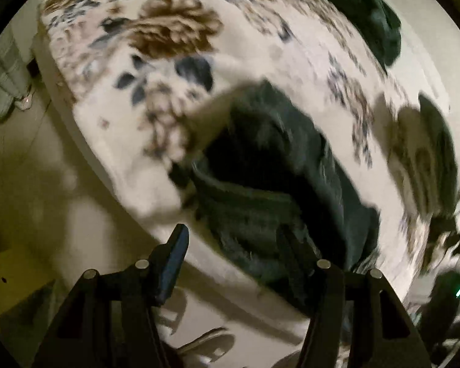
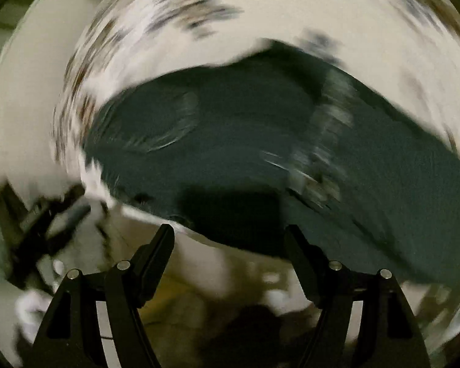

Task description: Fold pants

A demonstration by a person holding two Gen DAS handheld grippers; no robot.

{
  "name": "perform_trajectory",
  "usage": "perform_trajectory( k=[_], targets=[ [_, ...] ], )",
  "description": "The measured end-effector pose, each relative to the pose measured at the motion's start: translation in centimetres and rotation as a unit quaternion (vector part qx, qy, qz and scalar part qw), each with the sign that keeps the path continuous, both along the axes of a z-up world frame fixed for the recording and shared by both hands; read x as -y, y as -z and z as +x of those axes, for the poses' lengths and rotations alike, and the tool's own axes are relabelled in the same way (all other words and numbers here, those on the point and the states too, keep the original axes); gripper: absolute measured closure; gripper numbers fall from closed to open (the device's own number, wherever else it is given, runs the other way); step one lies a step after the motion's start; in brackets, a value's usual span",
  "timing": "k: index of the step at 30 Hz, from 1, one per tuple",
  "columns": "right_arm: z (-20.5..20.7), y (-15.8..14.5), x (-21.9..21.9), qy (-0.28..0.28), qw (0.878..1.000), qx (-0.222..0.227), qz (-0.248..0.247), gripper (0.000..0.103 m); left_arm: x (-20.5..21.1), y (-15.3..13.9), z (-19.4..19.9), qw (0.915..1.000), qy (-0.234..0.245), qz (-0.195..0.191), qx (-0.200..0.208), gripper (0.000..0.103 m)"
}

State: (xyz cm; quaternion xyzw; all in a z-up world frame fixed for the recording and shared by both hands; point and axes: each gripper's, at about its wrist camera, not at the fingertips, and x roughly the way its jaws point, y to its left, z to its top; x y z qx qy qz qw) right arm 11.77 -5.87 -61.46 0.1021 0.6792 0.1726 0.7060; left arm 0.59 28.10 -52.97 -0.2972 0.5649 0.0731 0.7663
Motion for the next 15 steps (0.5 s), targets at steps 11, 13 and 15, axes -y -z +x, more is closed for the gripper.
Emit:
perform_trajectory(
  k=[11, 13, 15],
  targets=[
    [7.0, -0.9, -6.6, -0.067, 0.993, 0.085, -0.041, 0.088, 1.9, -0.6, -0.7, 0.9984, 0.043, 0.035, -0.003, 0.046],
    [8.5, -1.7, -3.2, 0.006, 0.997, 0.075, -0.024, 0.09, 2.8, -0.7, 0.1, 0.9982, 0.051, 0.03, 0.002, 0.046],
    [9.9, -1.7, 0.2, 0.072, 0.996, 0.045, 0.016, 0.09, 4.2, -0.7, 1.2, 0.9979, 0.063, 0.011, 0.009, 0.046]
  ],
)
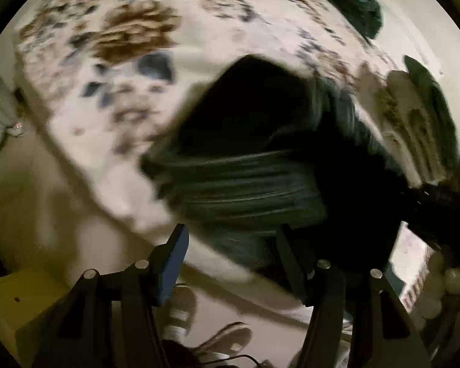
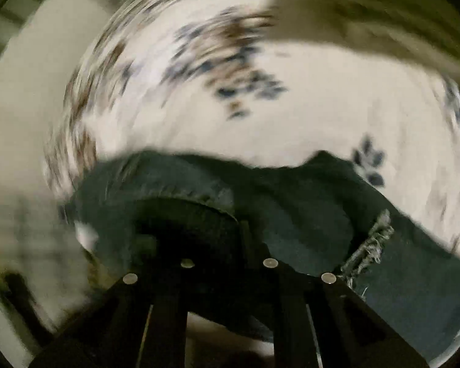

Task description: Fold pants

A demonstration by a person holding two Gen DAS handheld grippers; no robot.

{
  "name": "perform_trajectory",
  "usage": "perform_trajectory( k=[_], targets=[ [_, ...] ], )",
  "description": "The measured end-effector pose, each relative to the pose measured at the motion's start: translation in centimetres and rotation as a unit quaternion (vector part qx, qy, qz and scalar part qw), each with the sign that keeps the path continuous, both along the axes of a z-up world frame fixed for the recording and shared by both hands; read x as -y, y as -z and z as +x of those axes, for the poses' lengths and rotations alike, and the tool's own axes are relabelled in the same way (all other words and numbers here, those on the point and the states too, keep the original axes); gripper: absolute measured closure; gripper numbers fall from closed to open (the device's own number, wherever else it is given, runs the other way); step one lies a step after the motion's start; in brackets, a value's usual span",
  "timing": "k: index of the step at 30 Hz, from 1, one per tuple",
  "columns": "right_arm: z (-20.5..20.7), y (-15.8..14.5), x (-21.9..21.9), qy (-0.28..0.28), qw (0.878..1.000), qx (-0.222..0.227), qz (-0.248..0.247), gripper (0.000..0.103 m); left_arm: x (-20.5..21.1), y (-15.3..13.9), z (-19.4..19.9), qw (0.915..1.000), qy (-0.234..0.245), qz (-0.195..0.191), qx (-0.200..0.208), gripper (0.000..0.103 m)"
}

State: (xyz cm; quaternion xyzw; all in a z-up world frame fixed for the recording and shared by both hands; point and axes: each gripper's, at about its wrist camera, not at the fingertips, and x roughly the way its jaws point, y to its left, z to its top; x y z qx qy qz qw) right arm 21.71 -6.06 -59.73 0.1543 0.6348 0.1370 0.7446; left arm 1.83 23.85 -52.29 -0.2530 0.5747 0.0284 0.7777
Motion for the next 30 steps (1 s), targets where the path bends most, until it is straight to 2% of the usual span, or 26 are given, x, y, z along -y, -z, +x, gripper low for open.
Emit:
perform_trajectory(
  k=[2, 5, 7, 9, 10, 12, 13, 17, 19, 20, 21, 22, 24, 26, 29, 30],
  targets=[
    [1.1, 0.1, 2.1, 0.033, 0.999, -0.014, 0.015, 0.09, 2.1, 0.0, 1.3, 0.9997, 0.022, -0.011, 0.001, 0.046],
    [1.7, 0.2, 2.7, 0.039, 0.999, -0.015, 0.011, 0.091, 4.6, 0.9, 3.0, 0.9987, 0.052, -0.003, -0.004, 0.046],
    [1.8, 0.2, 3.0, 0.039, 0.999, -0.012, 0.009, 0.091, 4.7, 2.6, 4.2, 0.9985, 0.05, 0.016, -0.018, 0.046],
    [1.8, 0.2, 3.1, 0.045, 0.999, -0.01, 0.008, 0.091, 3.2, 4.0, 5.2, 0.9985, 0.027, 0.037, -0.029, 0.046],
    [1.9, 0.3, 3.2, 0.055, 0.998, -0.011, 0.012, 0.091, 2.3, 4.4, 5.4, 0.9987, 0.016, 0.036, -0.032, 0.048],
    [2.5, 0.7, 3.8, 0.093, 0.995, -0.02, 0.032, 0.091, 0.0, 5.4, 5.5, 0.9988, -0.007, -0.031, -0.038, 0.047],
    [3.0, 1.3, 4.2, 0.11, 0.992, -0.029, 0.045, 0.091, -0.3, 5.3, 5.4, 0.9985, -0.006, -0.04, -0.037, 0.047],
    [4.7, 4.5, 6.1, 0.171, 0.98, -0.072, 0.076, 0.091, 0.5, 2.5, 4.1, 0.9983, 0.037, -0.035, -0.027, 0.049],
    [5.7, 6.7, 6.7, 0.194, 0.969, -0.115, 0.097, 0.09, 0.6, 1.7, 3.6, 0.9981, 0.043, -0.038, -0.024, 0.049],
    [6.3, 7.3, 6.8, 0.19, 0.967, -0.132, 0.106, 0.09, 0.4, 1.7, 3.5, 0.9982, 0.037, -0.04, -0.024, 0.049],
    [6.6, 7.2, 6.6, 0.177, 0.97, -0.132, 0.103, 0.09, 0.1, 1.9, 3.6, 0.998, 0.029, -0.05, -0.026, 0.049],
    [6.8, 6.7, 6.3, 0.154, 0.976, -0.124, 0.094, 0.09, -0.5, 2.4, 3.7, 0.997, 0.016, -0.07, -0.03, 0.049],
    [6.2, 4.8, 5.4, 0.099, 0.989, -0.09, 0.069, 0.09, -1.4, 3.6, 3.7, 0.9892, -0.027, -0.14, -0.036, 0.049],
    [4.9, 3.4, 4.4, 0.053, 0.995, -0.071, 0.042, 0.09, -1.6, 3.9, 4.0, 0.9848, -0.05, -0.163, -0.033, 0.049],
    [2.9, 2.3, 3.4, 0.006, 0.998, -0.061, 0.01, 0.082, -2.4, 4.4, 4.2, 0.97, -0.091, -0.224, -0.024, 0.049],
    [2.2, 2.0, 3.3, -0.001, 0.998, -0.057, 0.014, 0.075, -3.1, 4.8, 3.9, 0.9606, -0.114, -0.252, -0.028, 0.049]
  ],
)
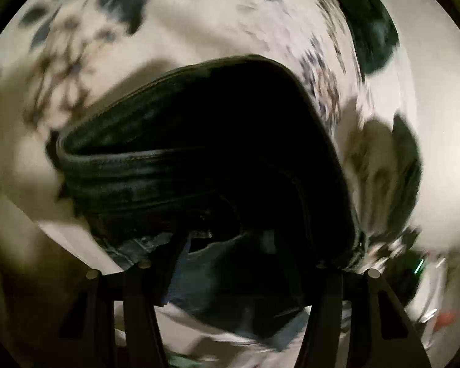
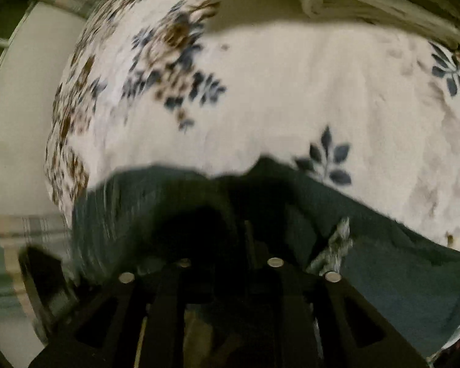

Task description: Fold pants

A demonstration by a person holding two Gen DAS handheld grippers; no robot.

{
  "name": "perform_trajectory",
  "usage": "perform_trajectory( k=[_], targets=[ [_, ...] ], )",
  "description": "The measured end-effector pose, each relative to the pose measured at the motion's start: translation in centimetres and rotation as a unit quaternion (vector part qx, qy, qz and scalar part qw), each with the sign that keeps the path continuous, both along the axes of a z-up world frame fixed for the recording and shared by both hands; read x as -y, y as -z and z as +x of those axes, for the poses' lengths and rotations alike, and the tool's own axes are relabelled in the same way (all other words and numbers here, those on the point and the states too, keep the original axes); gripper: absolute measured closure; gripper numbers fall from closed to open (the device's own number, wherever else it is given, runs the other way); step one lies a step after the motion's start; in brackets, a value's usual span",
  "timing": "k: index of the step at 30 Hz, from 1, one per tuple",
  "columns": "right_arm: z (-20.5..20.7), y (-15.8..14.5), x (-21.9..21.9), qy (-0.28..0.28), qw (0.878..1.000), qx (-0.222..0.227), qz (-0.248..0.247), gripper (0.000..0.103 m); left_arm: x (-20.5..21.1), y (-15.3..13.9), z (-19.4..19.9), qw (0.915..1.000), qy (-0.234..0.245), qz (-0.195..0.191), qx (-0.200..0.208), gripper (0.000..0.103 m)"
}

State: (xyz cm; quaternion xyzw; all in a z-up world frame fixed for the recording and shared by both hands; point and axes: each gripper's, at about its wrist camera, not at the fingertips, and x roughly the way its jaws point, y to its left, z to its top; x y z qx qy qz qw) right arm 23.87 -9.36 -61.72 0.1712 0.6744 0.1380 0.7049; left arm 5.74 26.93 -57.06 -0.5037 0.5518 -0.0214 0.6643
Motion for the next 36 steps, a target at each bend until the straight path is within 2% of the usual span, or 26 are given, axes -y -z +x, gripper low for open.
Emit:
perform_trajectory(
  k=[2, 8, 10, 14, 17, 19, 20, 21, 22, 25, 27, 29, 31, 33, 36],
  targets=[
    [-1.1, -0.3, 0.1, -0.003, 1.0, 0.002, 0.017, 0.07, -0.8, -0.2, -0.6, 0.9989, -0.027, -0.038, 0.002, 0.049],
    [-5.0, -1.6, 0.8, 0.026, 0.998, 0.004, 0.065, 0.07, -2.1, -3.8, -2.7, 0.9941, -0.074, -0.075, 0.029, 0.049],
    [-6.4, -1.9, 1.3, 0.043, 0.996, 0.002, 0.08, 0.069, -2.1, -4.2, -2.7, 0.9917, -0.083, -0.092, 0.035, 0.049],
    [-8.6, -0.3, 1.3, 0.083, 0.985, -0.051, 0.14, 0.069, -1.3, -3.3, -1.0, 0.99, -0.086, -0.109, 0.024, 0.048],
    [-9.6, 0.4, -0.9, 0.069, 0.979, -0.065, 0.182, 0.069, -0.5, -3.3, 1.0, 0.9951, -0.057, -0.073, 0.035, 0.05],
    [-10.1, 0.7, -2.7, 0.052, 0.979, -0.064, 0.184, 0.069, 0.1, -2.9, 1.8, 0.9969, -0.046, -0.052, 0.037, 0.051],
    [-10.3, 1.0, -3.5, 0.047, 0.98, -0.067, 0.183, 0.069, 0.4, -2.9, 2.1, 0.998, -0.038, -0.033, 0.039, 0.069],
    [-10.4, 1.2, -4.0, 0.047, 0.979, -0.069, 0.185, 0.069, 0.6, -3.0, 2.3, 0.9984, -0.03, -0.021, 0.044, 0.081],
    [-10.6, 1.5, -4.3, 0.051, 0.979, -0.071, 0.186, 0.069, 0.7, -3.6, 2.3, 0.9984, -0.02, 0.001, 0.053, 0.085],
    [-11.2, 1.9, -4.2, 0.064, 0.979, -0.074, 0.181, 0.069, 0.5, -6.0, 1.0, 0.9958, -0.004, 0.046, 0.079, 0.086],
    [-11.6, 1.8, -3.6, 0.068, 0.98, -0.069, 0.173, 0.069, -0.5, -7.0, -0.6, 0.9943, 0.003, 0.072, 0.078, 0.087],
    [-12.1, 1.8, -3.0, 0.068, 0.983, -0.068, 0.158, 0.069, -2.2, -5.8, -2.2, 0.9932, 0.011, 0.106, 0.048, 0.086],
    [-12.9, 2.0, -2.1, 0.069, 0.984, -0.075, 0.146, 0.069, -4.2, -3.0, -3.2, 0.9915, 0.009, 0.13, -0.007, 0.086],
    [-13.9, 2.4, -0.7, 0.078, 0.984, -0.086, 0.137, 0.069, -5.8, -0.3, -3.9, 0.9898, 0.011, 0.135, -0.045, 0.086],
    [-14.7, 2.9, 0.9, 0.095, 0.983, -0.092, 0.125, 0.069, -6.2, 0.8, -3.4, 0.9903, 0.021, 0.128, -0.049, 0.085]
  ],
)
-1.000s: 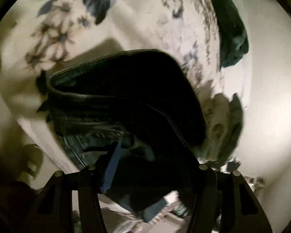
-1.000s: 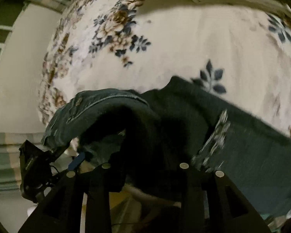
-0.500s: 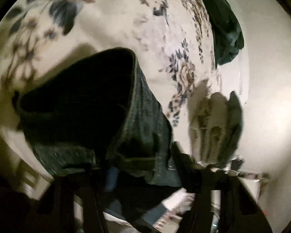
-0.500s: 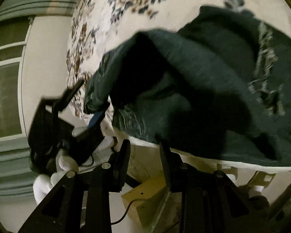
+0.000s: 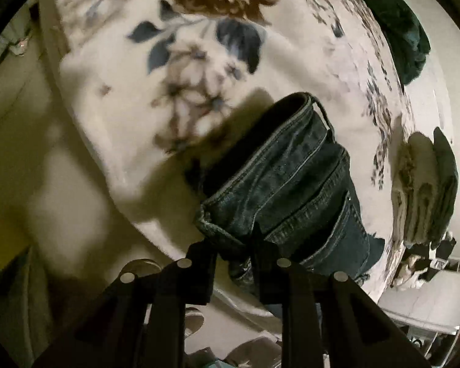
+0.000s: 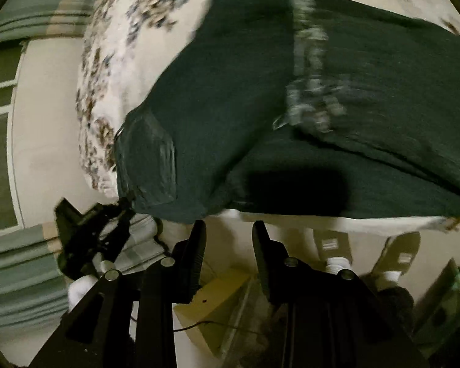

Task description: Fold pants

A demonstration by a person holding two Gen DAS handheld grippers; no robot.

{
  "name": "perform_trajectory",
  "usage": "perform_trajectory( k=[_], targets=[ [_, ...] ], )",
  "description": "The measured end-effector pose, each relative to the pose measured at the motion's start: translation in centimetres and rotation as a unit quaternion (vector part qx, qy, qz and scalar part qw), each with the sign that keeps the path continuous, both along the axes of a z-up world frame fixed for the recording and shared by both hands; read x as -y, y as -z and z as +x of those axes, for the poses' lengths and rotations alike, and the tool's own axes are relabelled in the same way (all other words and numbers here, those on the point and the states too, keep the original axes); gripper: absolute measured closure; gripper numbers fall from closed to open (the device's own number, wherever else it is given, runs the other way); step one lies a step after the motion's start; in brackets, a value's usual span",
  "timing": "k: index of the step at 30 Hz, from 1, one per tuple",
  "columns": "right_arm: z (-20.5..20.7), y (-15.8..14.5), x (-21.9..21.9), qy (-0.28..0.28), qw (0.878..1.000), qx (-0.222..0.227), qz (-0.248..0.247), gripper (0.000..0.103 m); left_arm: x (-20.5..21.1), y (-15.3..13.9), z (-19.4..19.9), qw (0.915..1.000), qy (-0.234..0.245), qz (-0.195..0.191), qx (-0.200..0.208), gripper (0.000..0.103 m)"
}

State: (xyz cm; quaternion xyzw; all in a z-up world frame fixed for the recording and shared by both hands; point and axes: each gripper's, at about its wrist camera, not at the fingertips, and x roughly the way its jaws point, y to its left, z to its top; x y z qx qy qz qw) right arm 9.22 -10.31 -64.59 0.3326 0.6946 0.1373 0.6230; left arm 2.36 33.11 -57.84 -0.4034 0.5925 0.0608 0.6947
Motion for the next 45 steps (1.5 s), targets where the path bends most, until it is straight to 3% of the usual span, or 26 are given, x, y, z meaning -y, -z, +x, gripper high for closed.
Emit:
perform_trajectory(
  k=[6, 8, 11, 13, 16, 18, 21, 24, 30, 35, 40, 42, 45],
  targets=[
    [1.8, 0.4, 0.8, 0.024, 1.0, 0.017, -0.004, 0.069, 0.8, -4.9, 0.2, 0.9989, 0.01, 0.011, 0.045, 0.081],
    [3.6, -0.1, -0.4, 0.018, 0.999, 0.036, -0.005, 0.069, 1.1, -6.3, 0.1, 0.998, 0.014, 0.026, 0.056, 0.069],
    [6.1, -0.5, -2.8, 0.005, 0.997, 0.073, -0.006, 0.069, 1.4, -6.6, 1.2, 0.9965, 0.017, 0.053, 0.062, 0.065],
    [7.6, 0.4, -5.2, -0.023, 0.995, 0.089, -0.029, 0.069, 1.6, -6.0, 1.9, 0.9974, 0.011, 0.05, 0.051, 0.065],
    [8.7, 4.9, -8.5, -0.088, 0.993, 0.036, -0.071, 0.069, 2.3, -6.1, 2.0, 0.9966, 0.011, 0.058, 0.057, 0.064],
    [8.8, 5.6, -8.7, -0.083, 0.993, 0.04, -0.074, 0.069, 2.8, -6.0, 1.3, 0.9964, 0.008, 0.063, 0.056, 0.064],
    [8.2, 4.3, -7.6, -0.072, 0.995, 0.044, -0.06, 0.067, 3.3, -4.1, -0.3, 0.9983, -0.02, 0.02, 0.05, 0.064],
    [6.7, 3.6, -4.9, -0.017, 0.999, 0.027, -0.027, 0.051, 3.1, -1.7, -1.6, 0.9945, -0.075, -0.043, 0.059, 0.064],
    [4.6, 2.3, -2.1, 0.011, 1.0, 0.028, -0.008, 0.045, 2.7, 2.6, -0.5, 0.9797, -0.144, -0.1, 0.098, 0.055],
    [3.9, 2.8, -1.5, -0.011, 0.999, 0.023, -0.03, 0.045, 2.4, 2.1, -1.9, 0.9712, -0.154, -0.122, 0.135, 0.053],
    [3.3, 2.4, 0.1, -0.015, 0.999, 0.025, -0.027, 0.045, 0.6, 2.2, -4.9, 0.9562, -0.197, -0.139, 0.165, 0.03],
    [3.0, 2.4, 0.5, -0.017, 0.999, 0.025, -0.027, 0.045, 0.1, 2.7, -4.6, 0.9519, -0.213, -0.14, 0.17, 0.029],
    [3.0, 2.5, 0.2, -0.022, 0.999, 0.022, -0.025, 0.045, -0.1, 3.4, -2.6, 0.9556, -0.205, -0.132, 0.165, 0.014]
  ],
)
